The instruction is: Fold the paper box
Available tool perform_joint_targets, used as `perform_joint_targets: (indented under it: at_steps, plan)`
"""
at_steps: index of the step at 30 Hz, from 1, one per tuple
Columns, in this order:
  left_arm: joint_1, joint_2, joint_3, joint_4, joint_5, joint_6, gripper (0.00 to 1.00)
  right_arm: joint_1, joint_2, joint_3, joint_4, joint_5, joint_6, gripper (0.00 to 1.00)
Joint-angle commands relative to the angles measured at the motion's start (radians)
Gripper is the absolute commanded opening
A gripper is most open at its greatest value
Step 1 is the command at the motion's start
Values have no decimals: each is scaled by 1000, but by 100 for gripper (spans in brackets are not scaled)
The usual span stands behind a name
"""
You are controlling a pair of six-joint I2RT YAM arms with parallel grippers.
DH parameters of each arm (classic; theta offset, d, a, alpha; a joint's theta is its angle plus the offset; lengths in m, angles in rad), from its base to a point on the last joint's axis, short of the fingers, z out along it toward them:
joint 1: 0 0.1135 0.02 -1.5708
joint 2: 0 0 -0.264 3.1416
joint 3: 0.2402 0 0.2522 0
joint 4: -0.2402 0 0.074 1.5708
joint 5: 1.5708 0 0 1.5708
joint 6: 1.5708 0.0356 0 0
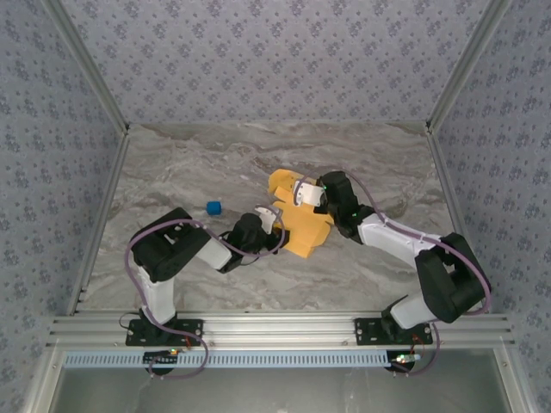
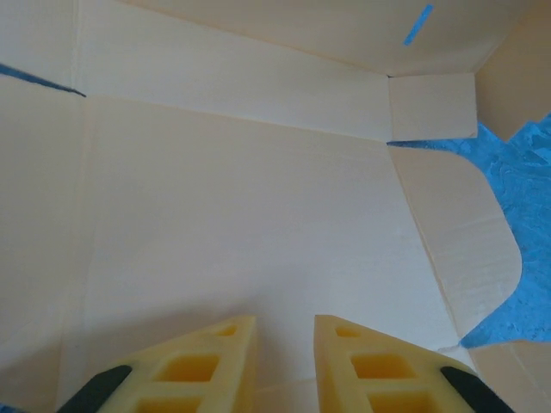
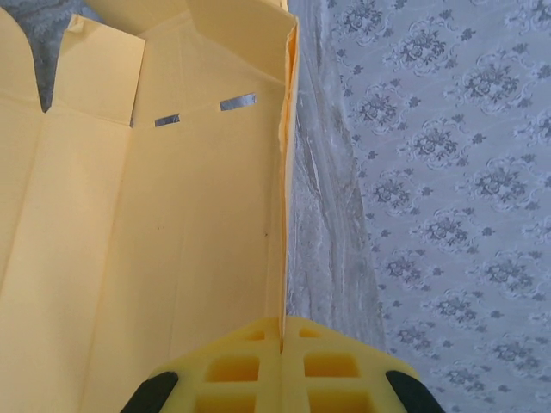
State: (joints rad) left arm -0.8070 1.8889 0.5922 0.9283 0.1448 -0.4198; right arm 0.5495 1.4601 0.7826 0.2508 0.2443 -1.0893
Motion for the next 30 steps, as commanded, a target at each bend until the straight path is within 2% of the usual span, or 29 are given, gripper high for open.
perform_joint_targets:
  at_steps: [1,6,8,13,18,23,30]
  plan:
    - [35,-81,-23,-33,8,-8,30,0,9,-27,84,-3,-90,0]
    - [110,-235,-14,-158,87,-5,37,-12,-6,-4,-8,-75,-71,0]
    - [133,-299,25,-268,129,10,38,-22,-14,15,-55,-108,-34,0]
    - [147,-403,163,-527,144,54,39,-56,-43,59,-154,-207,65,0]
    - [180,-362,289,-622,215,37,41,-90,-70,81,-202,-287,125,0]
    - [193,-293,409,-677,284,2,44,-94,-72,91,-209,-297,139,0]
    - [196,-186,535,-755,275,9,46,-93,-68,91,-205,-296,150,0]
